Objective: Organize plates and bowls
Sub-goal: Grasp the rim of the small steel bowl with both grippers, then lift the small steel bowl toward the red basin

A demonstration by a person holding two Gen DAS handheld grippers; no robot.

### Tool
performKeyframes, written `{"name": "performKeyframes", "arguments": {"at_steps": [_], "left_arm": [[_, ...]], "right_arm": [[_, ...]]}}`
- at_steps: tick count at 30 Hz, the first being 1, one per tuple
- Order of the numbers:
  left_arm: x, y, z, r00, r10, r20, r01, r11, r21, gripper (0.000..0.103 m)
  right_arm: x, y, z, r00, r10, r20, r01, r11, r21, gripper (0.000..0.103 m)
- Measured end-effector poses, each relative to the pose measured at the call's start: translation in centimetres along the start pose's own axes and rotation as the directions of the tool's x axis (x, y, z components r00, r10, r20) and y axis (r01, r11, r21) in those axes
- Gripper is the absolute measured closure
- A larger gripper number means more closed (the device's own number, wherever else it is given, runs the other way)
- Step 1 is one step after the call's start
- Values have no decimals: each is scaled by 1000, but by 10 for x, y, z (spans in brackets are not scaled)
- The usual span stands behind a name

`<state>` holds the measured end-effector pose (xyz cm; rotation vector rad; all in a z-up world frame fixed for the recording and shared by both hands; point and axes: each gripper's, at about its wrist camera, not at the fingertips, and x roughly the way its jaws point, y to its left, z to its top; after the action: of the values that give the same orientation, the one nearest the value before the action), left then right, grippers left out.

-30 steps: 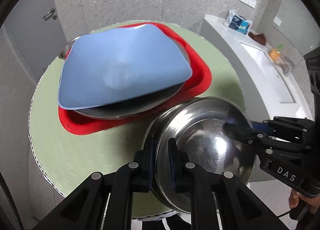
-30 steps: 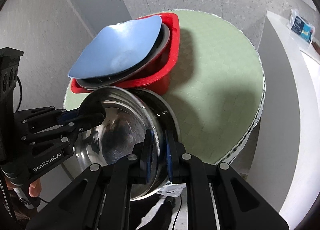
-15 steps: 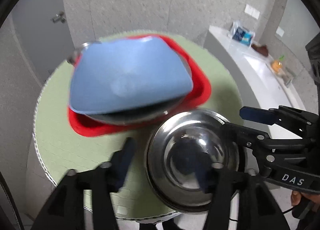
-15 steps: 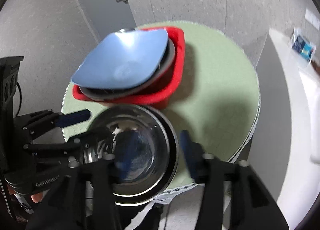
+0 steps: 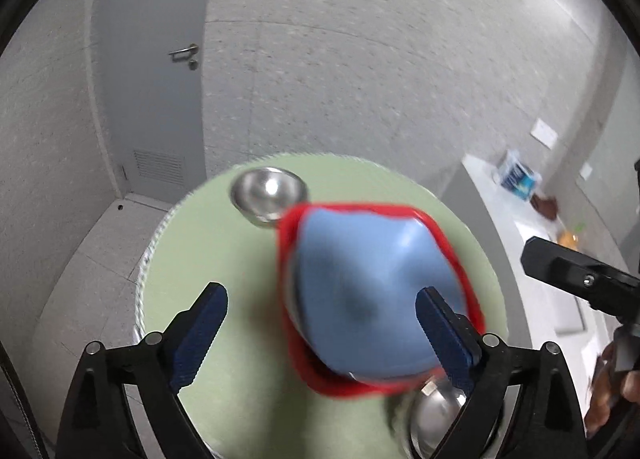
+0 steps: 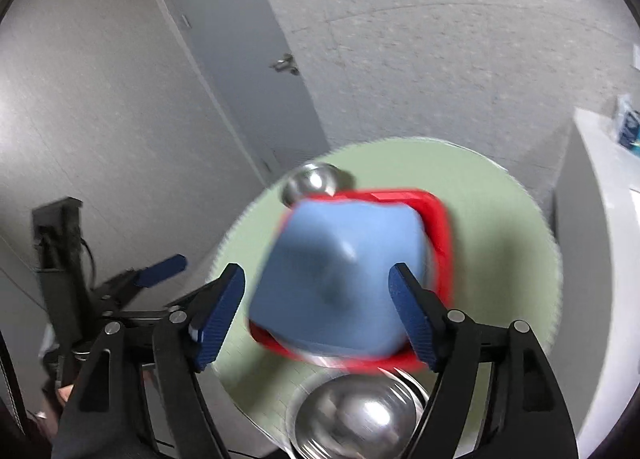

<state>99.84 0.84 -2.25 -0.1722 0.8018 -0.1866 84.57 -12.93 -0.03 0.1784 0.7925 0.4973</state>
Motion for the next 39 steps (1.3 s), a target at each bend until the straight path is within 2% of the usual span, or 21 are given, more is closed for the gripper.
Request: {"name": "performKeyframes", "arguments": {"at_steps": [6,12,18,19,23,25,27,30,32,33,34,35,36,39], "left_arm": [[48,61,47,999,34,-34,-36,998,-56,10],[116,101,95,993,41,-115,-49,997,-63,10],[191,123,125,979,42,-199,-52,998,-43,12],[202,125,126,975,38,-217,-48,998,-41,12],[247,132,132,960,20,-279,-31,999,-38,24],[263,138,135,953,10,-304,-22,999,-39,27],[275,140,137,947,-2,-321,-12,999,-41,40],[290,144,141,936,-26,-350,10,999,-45,51],[301,145,145,929,-44,-366,31,999,-41,63],[305,146,147,927,-59,-371,45,998,-45,71],[309,146,148,925,-68,-373,55,997,-45,76],[311,145,149,923,-75,-377,64,997,-40,89],[313,145,149,924,-71,-376,63,997,-35,88],[311,149,149,929,-75,-363,65,997,-41,89]], "right_arm": [[73,26,55,1000,0,-26,1,1000,25,24],[156,18,96,992,-74,-106,84,992,93,23],[230,-5,111,953,-198,-229,224,970,91,23],[244,-8,113,940,-228,-254,254,964,73,23],[272,-19,115,914,-267,-305,295,954,49,23],[284,-22,116,903,-275,-329,303,952,36,24],[295,-21,118,896,-273,-351,301,953,27,28],[307,-23,116,885,-255,-389,286,958,24,43],[316,-23,114,882,-232,-411,265,964,23,57],[320,-24,114,878,-227,-421,260,965,22,59],[323,-24,113,876,-220,-430,254,967,21,66],[326,-23,111,874,-206,-440,239,971,21,74],[328,-22,109,872,-197,-447,231,973,22,77],[325,-17,106,877,-199,-437,224,975,4,78]]}}
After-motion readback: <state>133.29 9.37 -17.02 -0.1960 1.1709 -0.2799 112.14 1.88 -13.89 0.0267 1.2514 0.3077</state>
